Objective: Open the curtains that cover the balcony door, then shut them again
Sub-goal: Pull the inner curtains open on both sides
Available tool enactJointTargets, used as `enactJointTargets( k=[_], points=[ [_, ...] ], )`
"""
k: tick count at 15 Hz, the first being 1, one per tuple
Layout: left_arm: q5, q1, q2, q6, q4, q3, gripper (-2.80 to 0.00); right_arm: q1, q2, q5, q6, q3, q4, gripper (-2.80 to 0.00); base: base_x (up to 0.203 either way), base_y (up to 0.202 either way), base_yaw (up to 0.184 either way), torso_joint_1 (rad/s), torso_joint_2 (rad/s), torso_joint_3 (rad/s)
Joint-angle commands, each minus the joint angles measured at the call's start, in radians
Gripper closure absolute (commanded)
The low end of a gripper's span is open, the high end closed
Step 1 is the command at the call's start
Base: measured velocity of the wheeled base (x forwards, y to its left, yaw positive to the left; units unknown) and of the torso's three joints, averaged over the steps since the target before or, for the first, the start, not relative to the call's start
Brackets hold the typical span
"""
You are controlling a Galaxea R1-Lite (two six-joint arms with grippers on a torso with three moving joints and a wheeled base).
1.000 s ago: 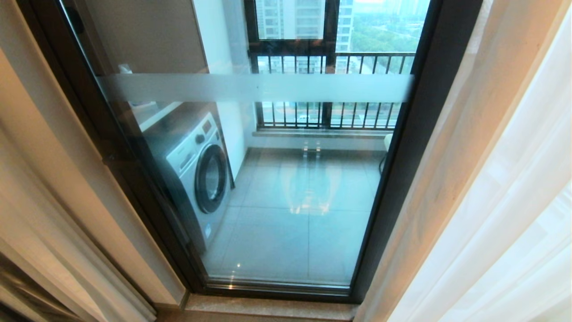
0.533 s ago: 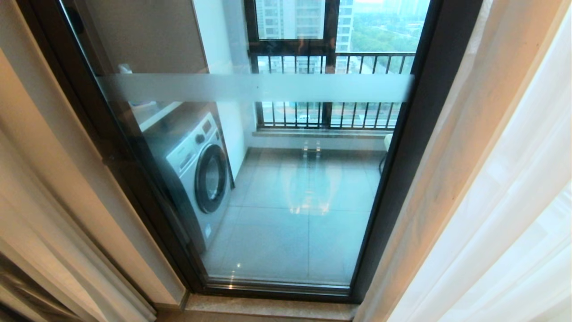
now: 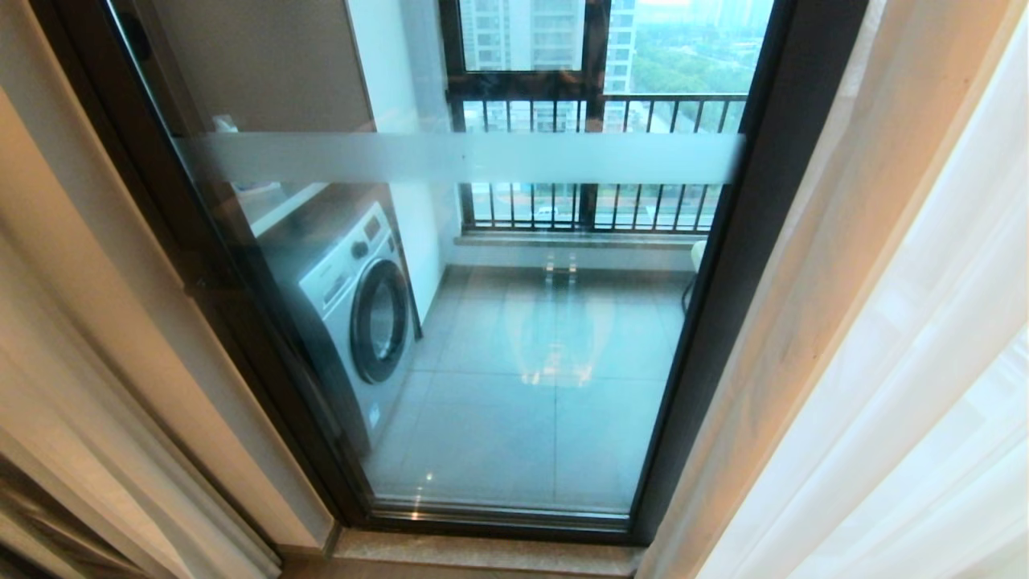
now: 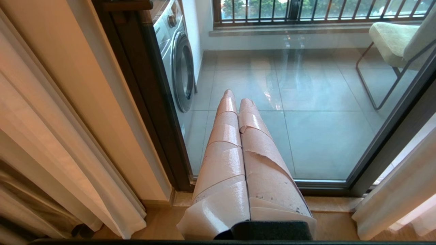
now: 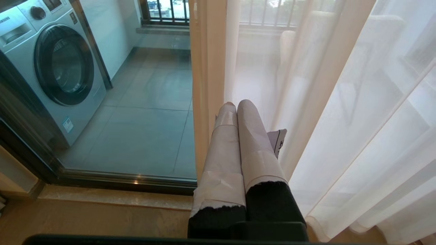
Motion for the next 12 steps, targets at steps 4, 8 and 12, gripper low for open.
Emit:
enactJointTargets(
  k=[4, 8, 12],
  points=[
    [0.000, 0.000, 0.000, 0.000, 0.000, 0.000, 0.00, 0.000, 0.001, 0.074, -0.104, -0.026, -0.047, 0.00, 0.000, 0.000, 0.000, 0.000, 0.00, 0.000],
    [0.000, 0.000, 0.000, 0.000, 0.000, 0.000, 0.00, 0.000, 0.021, 0.149, -0.109, -0.193, 0.044, 0.00, 0.000, 0.000, 0.000, 0.000, 0.00, 0.000],
    [0.000, 0.001, 0.000, 0.000, 0.000, 0.000, 0.00, 0.002, 0.219, 0.153, -0.103, -0.368, 0.064, 0.00, 0.000, 0.000, 0.000, 0.000, 0.00, 0.000]
  ],
)
